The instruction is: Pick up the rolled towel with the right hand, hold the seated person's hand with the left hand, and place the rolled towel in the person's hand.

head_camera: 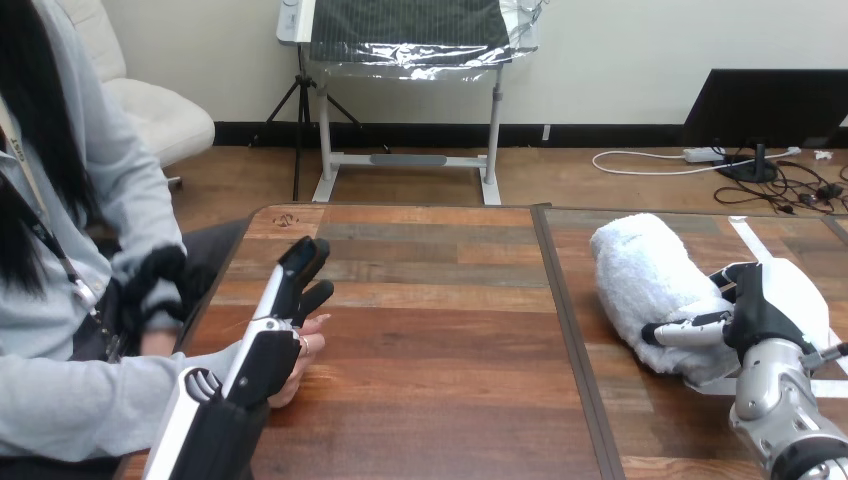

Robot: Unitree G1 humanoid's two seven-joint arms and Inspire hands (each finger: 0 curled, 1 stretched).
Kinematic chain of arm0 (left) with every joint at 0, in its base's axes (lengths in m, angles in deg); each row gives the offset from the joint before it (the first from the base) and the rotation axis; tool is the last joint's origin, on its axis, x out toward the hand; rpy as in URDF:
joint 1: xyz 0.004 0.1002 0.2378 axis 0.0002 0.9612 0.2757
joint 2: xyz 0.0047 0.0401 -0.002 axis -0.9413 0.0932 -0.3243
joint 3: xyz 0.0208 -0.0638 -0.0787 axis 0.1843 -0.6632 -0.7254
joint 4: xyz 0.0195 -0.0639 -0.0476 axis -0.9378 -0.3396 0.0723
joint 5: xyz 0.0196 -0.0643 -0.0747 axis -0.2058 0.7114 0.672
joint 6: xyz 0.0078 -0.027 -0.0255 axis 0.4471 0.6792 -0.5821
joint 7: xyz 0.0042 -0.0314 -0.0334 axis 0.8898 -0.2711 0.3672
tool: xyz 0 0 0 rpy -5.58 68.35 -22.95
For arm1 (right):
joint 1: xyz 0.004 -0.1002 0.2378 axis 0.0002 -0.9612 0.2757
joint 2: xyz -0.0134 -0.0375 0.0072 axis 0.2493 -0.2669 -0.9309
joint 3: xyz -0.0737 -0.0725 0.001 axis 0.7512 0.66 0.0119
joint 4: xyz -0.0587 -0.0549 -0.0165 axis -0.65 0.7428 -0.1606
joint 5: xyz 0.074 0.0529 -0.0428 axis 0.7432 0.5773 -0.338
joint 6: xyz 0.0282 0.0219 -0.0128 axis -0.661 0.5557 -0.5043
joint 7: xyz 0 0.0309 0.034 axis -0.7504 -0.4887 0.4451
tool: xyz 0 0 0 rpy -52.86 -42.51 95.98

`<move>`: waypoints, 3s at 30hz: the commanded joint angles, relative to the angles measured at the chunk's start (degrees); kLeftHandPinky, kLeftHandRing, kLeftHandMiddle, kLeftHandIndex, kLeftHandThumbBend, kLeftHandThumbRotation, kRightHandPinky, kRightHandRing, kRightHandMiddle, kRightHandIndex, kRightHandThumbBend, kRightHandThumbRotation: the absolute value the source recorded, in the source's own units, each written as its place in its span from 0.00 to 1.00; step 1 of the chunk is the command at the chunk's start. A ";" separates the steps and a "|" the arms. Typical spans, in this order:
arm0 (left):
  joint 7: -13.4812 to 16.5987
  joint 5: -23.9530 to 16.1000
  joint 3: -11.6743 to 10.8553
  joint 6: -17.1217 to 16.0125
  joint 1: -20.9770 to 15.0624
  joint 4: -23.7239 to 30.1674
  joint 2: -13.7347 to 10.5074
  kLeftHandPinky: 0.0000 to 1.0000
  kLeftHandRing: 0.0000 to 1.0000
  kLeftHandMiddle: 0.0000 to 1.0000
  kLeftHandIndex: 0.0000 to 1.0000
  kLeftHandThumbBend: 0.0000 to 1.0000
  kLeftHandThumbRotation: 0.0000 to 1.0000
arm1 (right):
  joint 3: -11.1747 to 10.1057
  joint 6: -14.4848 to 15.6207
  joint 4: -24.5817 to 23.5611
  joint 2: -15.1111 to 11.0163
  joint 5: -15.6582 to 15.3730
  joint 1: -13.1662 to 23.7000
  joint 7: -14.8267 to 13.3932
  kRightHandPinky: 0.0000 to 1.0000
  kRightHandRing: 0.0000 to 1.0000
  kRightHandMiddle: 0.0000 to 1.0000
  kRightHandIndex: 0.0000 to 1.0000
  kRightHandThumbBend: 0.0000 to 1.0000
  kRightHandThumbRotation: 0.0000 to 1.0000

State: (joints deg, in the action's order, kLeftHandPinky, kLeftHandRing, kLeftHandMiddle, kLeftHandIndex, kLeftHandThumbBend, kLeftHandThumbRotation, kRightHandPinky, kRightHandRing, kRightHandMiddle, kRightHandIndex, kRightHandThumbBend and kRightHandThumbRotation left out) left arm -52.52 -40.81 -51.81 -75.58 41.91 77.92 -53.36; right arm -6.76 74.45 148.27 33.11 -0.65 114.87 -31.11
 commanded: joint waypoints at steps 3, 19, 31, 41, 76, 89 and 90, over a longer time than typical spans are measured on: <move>2.45 -4.80 -4.45 3.98 -0.57 5.55 0.78 0.92 0.99 1.00 1.00 1.00 0.73 | -1.76 -4.20 -0.96 0.41 1.50 1.23 -2.01 0.46 0.50 0.52 0.47 0.89 0.00; 7.38 -15.24 -9.44 11.64 1.15 10.38 1.37 0.92 0.95 0.96 0.99 1.00 0.60 | -3.51 -13.49 -1.87 2.05 3.57 0.56 -3.11 0.44 0.46 0.48 0.47 0.87 0.00; 11.73 -24.28 -12.49 15.63 1.62 13.05 1.62 0.96 0.95 0.97 0.97 1.00 0.53 | -3.87 -20.16 -2.40 3.77 3.82 -0.05 -3.53 0.41 0.44 0.48 0.46 0.86 0.00; 13.32 -29.04 -13.53 20.51 2.06 15.64 0.73 0.95 0.96 0.99 0.97 1.00 0.53 | -3.28 -24.42 -2.85 5.15 3.11 -0.30 -4.48 0.38 0.42 0.47 0.47 0.85 0.00; 11.89 -36.41 -16.96 33.73 -3.32 18.54 -12.83 0.80 0.89 0.92 0.92 1.00 0.35 | -2.31 -35.49 -4.54 8.67 2.97 -1.11 -5.67 0.30 0.35 0.42 0.46 0.84 0.00; 10.80 -37.22 -17.84 36.09 -7.41 16.93 -19.79 0.78 0.87 0.88 0.88 1.00 0.26 | -2.16 -39.13 -5.29 9.13 3.09 -1.97 -6.35 0.27 0.32 0.39 0.44 0.84 0.00; 10.77 -37.14 -17.80 36.21 -7.49 16.90 -20.06 0.78 0.87 0.88 0.88 1.00 0.26 | -2.17 -39.22 -5.32 9.15 3.08 -2.00 -6.37 0.26 0.31 0.39 0.44 0.84 0.00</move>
State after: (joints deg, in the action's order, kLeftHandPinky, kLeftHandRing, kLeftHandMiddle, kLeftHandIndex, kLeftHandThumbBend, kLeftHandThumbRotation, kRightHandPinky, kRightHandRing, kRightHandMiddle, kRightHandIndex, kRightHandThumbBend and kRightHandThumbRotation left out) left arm -41.35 -78.10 -68.74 -39.89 39.45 93.49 -70.17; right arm -8.48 38.15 147.06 42.12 1.57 110.72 -35.98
